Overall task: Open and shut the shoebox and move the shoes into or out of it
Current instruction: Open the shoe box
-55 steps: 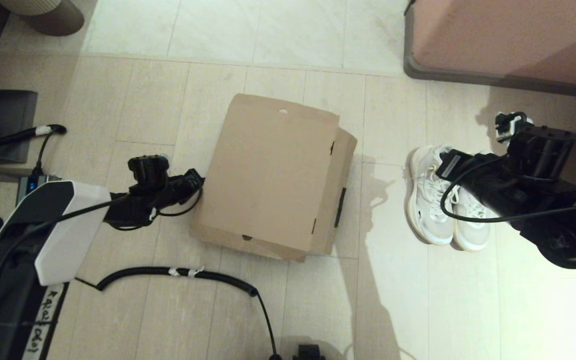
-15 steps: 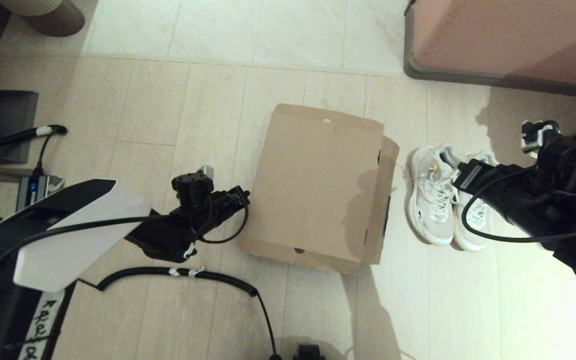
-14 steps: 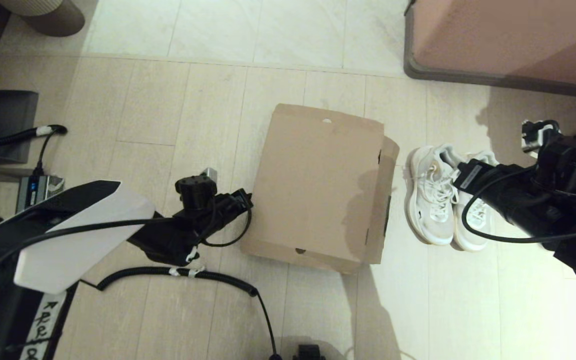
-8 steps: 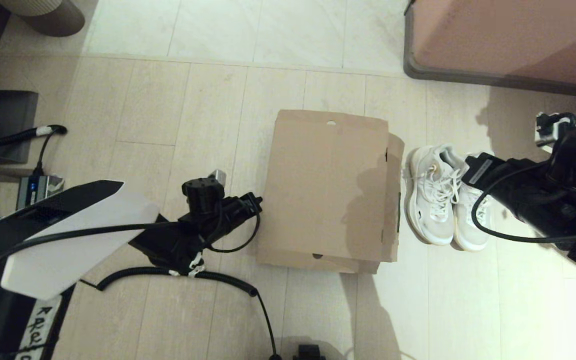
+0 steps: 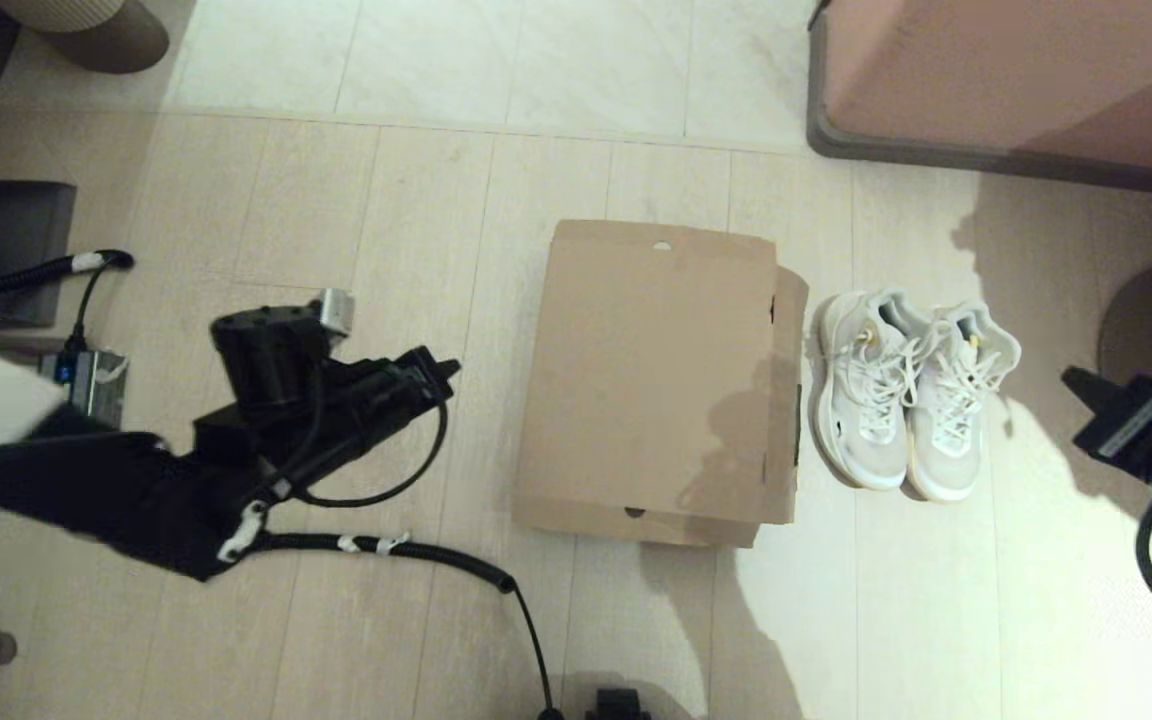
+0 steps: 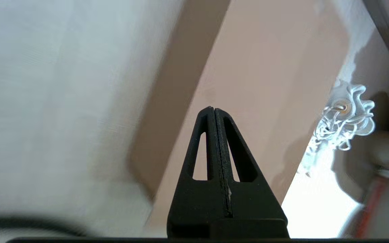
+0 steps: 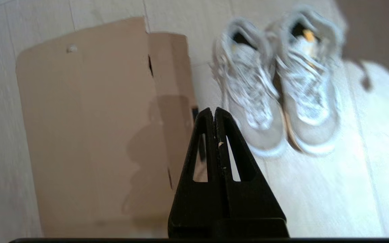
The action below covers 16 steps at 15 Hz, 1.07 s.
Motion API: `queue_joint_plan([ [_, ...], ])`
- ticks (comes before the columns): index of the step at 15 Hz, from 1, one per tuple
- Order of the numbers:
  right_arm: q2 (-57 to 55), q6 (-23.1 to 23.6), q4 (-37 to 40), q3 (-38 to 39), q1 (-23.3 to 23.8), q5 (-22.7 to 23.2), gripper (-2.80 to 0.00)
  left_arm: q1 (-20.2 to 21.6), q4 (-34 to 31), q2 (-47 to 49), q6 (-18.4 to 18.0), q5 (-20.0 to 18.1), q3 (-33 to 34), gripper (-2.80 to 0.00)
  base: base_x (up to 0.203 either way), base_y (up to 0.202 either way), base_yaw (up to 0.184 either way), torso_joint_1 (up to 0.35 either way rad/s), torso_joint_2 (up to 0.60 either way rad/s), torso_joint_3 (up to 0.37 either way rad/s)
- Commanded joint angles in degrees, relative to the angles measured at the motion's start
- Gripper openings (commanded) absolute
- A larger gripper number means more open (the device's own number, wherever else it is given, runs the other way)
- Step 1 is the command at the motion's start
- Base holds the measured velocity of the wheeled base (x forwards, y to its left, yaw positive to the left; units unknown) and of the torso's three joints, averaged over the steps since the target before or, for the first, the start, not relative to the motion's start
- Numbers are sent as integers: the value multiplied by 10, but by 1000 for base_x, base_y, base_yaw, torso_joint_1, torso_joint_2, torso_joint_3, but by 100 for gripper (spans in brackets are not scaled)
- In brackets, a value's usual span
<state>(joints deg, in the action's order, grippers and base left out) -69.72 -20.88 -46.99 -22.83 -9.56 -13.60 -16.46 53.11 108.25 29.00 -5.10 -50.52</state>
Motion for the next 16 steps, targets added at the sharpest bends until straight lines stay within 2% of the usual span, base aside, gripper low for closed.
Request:
queue_joint_plan([
  [1,114,0,13,60,0,-2,-280,7,-22,-167,-28,28,64,-280,0,0,0,0,0,0],
  [4,235,28,73,128,0,-6,-280,26,-97,-376,-125,114,177,-280,0,0,0,0,0,0],
  [7,367,60,181,165,11,-24,-280,112,-149,-589,-208,155,321,-280,0,0,0,0,0,0],
  [8,407,94,212,194,25,-29,-280,130,-160,-654,-230,161,372,-280,0,0,0,0,0,0],
  [10,500,172,275,221,39,-28,-280,155,-204,-771,-276,161,459,-280,0,0,0,0,0,0],
  [13,543,244,353,235,50,0,-280,166,-368,-959,-327,135,481,-280,0,0,0,0,0,0],
  [14,541,242,360,235,52,16,-280,166,-435,-1018,-343,123,477,-280,0,0,0,0,0,0],
  [16,541,241,415,224,52,35,-280,167,-521,-1084,-372,101,471,-280,0,0,0,0,0,0],
])
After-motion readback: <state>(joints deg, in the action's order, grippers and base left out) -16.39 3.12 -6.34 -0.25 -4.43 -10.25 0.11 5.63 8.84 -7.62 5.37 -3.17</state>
